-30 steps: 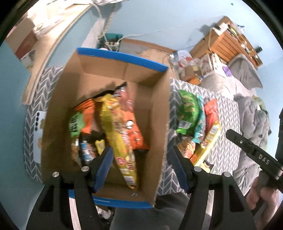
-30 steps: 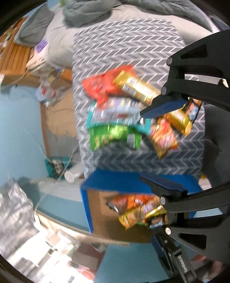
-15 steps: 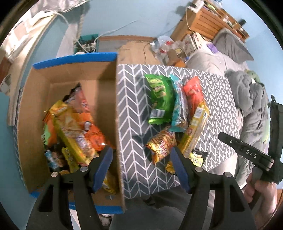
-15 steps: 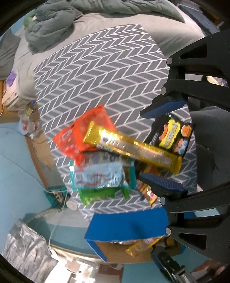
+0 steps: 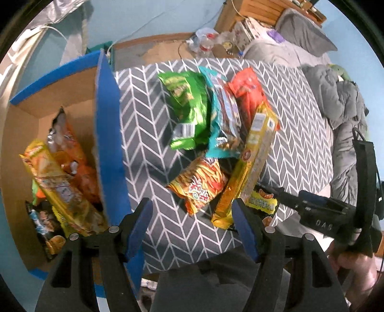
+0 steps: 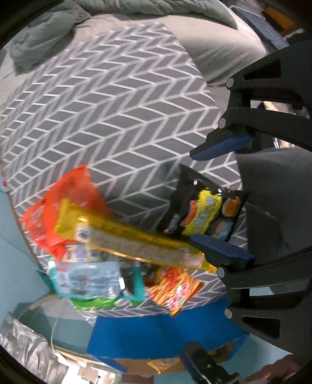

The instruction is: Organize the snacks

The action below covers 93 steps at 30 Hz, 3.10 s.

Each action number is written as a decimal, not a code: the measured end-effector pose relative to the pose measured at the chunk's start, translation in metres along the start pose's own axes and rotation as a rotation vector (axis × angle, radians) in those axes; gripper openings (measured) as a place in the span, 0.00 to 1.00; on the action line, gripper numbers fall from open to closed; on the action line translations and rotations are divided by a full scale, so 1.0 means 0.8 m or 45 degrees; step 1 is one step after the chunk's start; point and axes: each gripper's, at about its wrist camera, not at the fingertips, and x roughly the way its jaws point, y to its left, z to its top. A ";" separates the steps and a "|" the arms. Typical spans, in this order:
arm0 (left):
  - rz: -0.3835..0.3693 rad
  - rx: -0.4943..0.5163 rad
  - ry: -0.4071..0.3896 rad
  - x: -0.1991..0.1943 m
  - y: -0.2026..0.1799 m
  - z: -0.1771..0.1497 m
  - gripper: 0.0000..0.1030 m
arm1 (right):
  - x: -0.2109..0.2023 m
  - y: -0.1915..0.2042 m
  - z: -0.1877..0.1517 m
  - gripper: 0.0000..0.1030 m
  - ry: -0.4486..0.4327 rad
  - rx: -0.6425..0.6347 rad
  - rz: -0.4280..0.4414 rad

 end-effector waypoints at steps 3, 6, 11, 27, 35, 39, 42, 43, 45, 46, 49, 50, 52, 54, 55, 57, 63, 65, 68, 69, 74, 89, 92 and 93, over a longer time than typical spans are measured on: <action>-0.007 0.019 0.022 0.013 -0.008 -0.003 0.67 | 0.020 -0.003 -0.011 0.63 0.034 0.026 0.012; -0.018 0.044 0.032 0.020 -0.015 -0.005 0.67 | 0.037 -0.004 -0.020 0.63 0.060 0.060 0.038; -0.008 0.088 0.064 0.033 -0.021 -0.008 0.67 | 0.059 0.005 -0.033 0.63 0.068 0.100 0.082; 0.009 0.153 0.101 0.055 -0.052 0.006 0.67 | 0.078 -0.001 -0.035 0.64 -0.018 0.015 -0.057; 0.012 0.212 0.128 0.072 -0.088 0.024 0.68 | 0.065 -0.059 -0.006 0.65 -0.051 -0.023 -0.100; 0.005 0.234 0.141 0.079 -0.107 0.031 0.74 | 0.061 -0.082 0.004 0.67 -0.061 -0.032 -0.096; 0.008 0.259 0.138 0.084 -0.119 0.033 0.77 | 0.052 -0.102 0.005 0.68 -0.074 0.020 -0.069; 0.015 0.267 0.143 0.088 -0.125 0.034 0.77 | 0.049 -0.108 0.004 0.68 -0.078 0.045 -0.054; 0.035 0.271 0.153 0.097 -0.130 0.036 0.77 | 0.045 -0.121 -0.002 0.68 -0.085 0.084 -0.029; 0.044 0.270 0.156 0.101 -0.132 0.035 0.77 | 0.041 -0.130 -0.006 0.68 -0.086 0.109 -0.013; 0.084 0.260 0.167 0.114 -0.137 0.040 0.77 | 0.024 -0.173 -0.027 0.69 -0.083 0.159 0.021; 0.099 0.255 0.170 0.119 -0.138 0.041 0.77 | 0.023 -0.178 -0.031 0.69 -0.080 0.182 0.037; 0.119 0.253 0.186 0.130 -0.143 0.044 0.77 | 0.019 -0.193 -0.055 0.70 -0.073 0.219 0.058; 0.144 0.254 0.202 0.139 -0.144 0.046 0.77 | 0.020 -0.202 -0.056 0.75 -0.068 0.256 0.076; 0.146 0.255 0.204 0.143 -0.145 0.048 0.77 | 0.020 -0.203 -0.067 0.75 -0.068 0.270 0.083; 0.162 0.259 0.208 0.149 -0.149 0.050 0.77 | 0.014 -0.204 -0.071 0.75 -0.063 0.288 0.086; 0.196 0.247 0.202 0.164 -0.152 0.057 0.77 | 0.020 -0.203 -0.059 0.76 -0.041 0.308 0.081; 0.202 0.247 0.204 0.167 -0.154 0.061 0.74 | 0.015 -0.203 -0.055 0.76 -0.036 0.303 0.074; 0.213 0.263 0.213 0.178 -0.164 0.067 0.48 | 0.015 -0.204 -0.035 0.76 -0.029 0.295 0.069; 0.215 0.266 0.218 0.179 -0.166 0.067 0.43 | 0.016 -0.203 -0.031 0.76 -0.027 0.292 0.064; 0.153 0.314 0.210 0.174 -0.173 0.071 0.30 | 0.022 -0.186 -0.017 0.76 -0.023 0.299 0.058; 0.028 0.304 0.118 0.112 -0.162 0.074 0.10 | 0.062 -0.132 0.035 0.79 -0.027 0.348 -0.055; 0.027 0.263 0.143 0.115 -0.145 0.074 0.12 | 0.072 -0.114 0.050 0.79 -0.021 0.320 -0.134; 0.021 0.237 0.159 0.117 -0.140 0.071 0.14 | 0.074 -0.109 0.053 0.79 -0.020 0.312 -0.157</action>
